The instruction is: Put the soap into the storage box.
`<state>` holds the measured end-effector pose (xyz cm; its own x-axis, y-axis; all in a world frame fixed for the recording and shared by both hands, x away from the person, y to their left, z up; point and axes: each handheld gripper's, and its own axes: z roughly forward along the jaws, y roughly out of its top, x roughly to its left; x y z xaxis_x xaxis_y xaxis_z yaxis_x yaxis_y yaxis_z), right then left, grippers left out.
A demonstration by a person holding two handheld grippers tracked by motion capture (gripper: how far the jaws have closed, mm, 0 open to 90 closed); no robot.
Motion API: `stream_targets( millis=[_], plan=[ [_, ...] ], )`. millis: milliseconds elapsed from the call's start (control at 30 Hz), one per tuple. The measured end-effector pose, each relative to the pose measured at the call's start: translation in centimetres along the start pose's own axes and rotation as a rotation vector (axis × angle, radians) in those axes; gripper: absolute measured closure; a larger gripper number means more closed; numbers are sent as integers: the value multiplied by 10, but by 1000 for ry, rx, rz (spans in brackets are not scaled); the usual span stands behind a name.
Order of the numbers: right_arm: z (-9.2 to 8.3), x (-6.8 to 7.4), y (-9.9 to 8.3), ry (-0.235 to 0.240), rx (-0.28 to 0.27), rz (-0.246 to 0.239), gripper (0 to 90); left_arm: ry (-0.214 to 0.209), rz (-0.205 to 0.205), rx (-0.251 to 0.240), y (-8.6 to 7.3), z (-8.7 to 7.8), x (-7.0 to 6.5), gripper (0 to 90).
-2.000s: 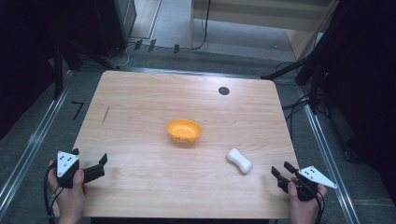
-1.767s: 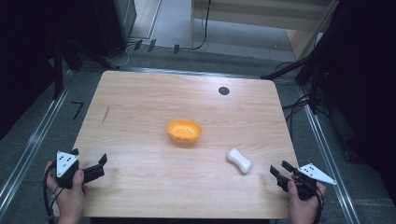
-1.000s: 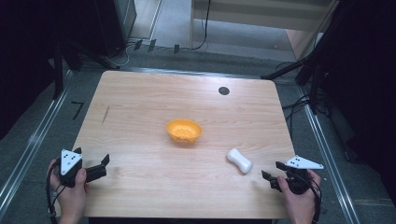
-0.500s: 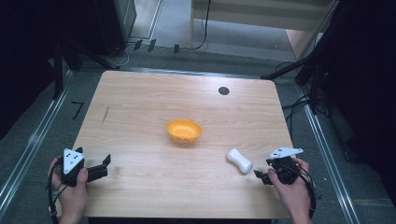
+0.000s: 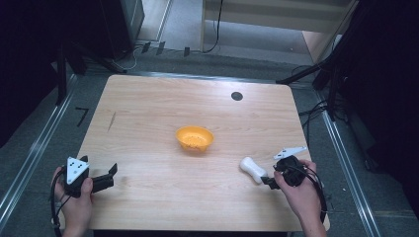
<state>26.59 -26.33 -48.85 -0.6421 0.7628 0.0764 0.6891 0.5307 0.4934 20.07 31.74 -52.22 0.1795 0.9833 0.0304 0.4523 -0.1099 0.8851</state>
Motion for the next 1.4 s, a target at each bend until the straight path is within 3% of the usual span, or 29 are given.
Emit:
stream_targets(
  millis=[500,700,1400],
  plan=[
    [15,6,22,25,67,-4,321,-8,6,1,0,0,0,0],
    [21,9,30,4,74,-2,295,-10,6,1,0,0,0,0],
    [45,12,43,15,148,-14,356,-18,3,1,0,0,0,0]
  ],
)
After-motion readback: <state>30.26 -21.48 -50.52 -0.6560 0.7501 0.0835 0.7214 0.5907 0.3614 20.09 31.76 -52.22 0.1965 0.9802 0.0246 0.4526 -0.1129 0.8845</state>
